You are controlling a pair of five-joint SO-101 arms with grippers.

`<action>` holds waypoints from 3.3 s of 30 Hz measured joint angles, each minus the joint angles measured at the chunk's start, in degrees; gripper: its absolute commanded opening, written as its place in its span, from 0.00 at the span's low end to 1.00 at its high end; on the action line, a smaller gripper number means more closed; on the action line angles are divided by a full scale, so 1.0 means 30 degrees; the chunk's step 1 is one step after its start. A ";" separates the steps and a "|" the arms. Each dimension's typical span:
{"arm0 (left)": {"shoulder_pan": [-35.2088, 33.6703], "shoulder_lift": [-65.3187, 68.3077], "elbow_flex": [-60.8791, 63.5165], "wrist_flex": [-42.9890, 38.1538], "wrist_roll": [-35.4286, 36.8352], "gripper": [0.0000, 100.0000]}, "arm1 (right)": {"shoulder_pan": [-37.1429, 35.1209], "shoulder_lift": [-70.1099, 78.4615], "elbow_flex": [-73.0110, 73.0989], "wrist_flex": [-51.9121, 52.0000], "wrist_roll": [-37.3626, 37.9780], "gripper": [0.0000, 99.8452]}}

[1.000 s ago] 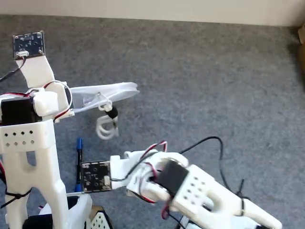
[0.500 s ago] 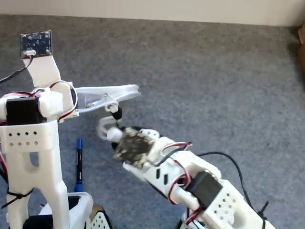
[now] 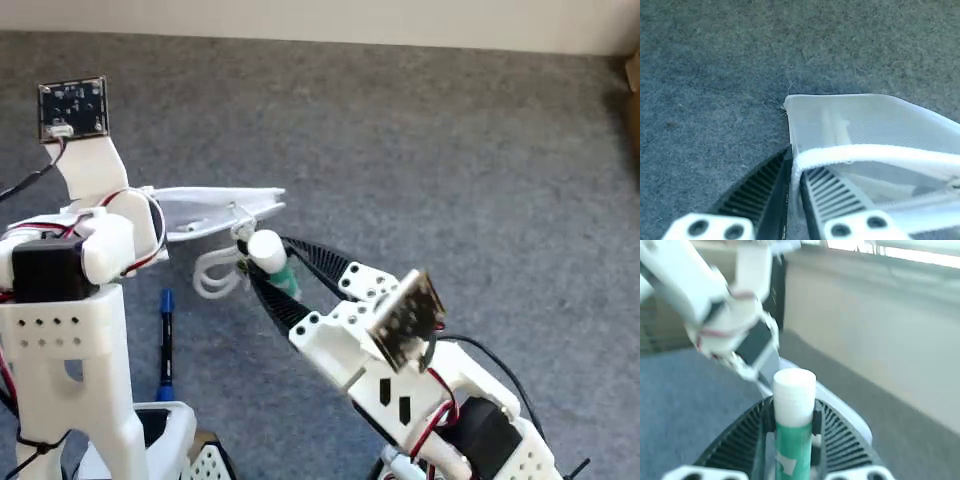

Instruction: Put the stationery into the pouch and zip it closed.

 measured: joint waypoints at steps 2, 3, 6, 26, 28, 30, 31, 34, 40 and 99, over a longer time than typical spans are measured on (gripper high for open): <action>0.0147 -0.0029 0.0029 -0.0029 0.0000 0.01 | -0.0293 -0.0205 0.0498 -0.1582 0.0000 0.00; 0.0205 -0.0029 0.0029 -0.0059 0.0000 0.01 | -0.0352 -0.0205 0.0996 -0.2432 0.0000 0.00; 0.0205 -0.0029 0.0029 -0.0059 0.0000 0.01 | -0.0410 0.0176 0.2198 -0.5187 0.0000 0.00; 0.0205 -0.0029 0.0029 -0.0059 0.0000 0.01 | -0.0498 1.0227 0.3780 -1.9575 -0.0029 0.00; 0.0205 -0.0029 0.0029 -0.0059 0.0000 0.01 | -0.0264 1.0901 0.3780 -2.0484 -0.0029 0.00; 0.0205 -0.0029 0.0029 -0.0059 0.0000 0.01 | 0.0117 1.1487 0.3780 -2.1451 -0.0059 0.00; 0.0205 -0.0029 0.0029 -0.0059 0.0000 0.01 | 0.0322 1.1780 0.3780 -2.1890 -0.0059 0.00; 0.0205 -0.0029 0.0029 -0.0059 0.0000 0.01 | 0.0821 1.2308 0.3780 -2.2945 -0.0059 0.00; 0.0234 -0.0029 0.0029 -0.0059 0.0000 0.01 | 0.1026 1.2396 0.4777 -2.3502 -0.0059 0.00; 0.0322 -0.0264 0.0645 -0.0440 0.0000 0.01 | -0.1114 0.1993 0.7238 -0.7648 0.5656 0.12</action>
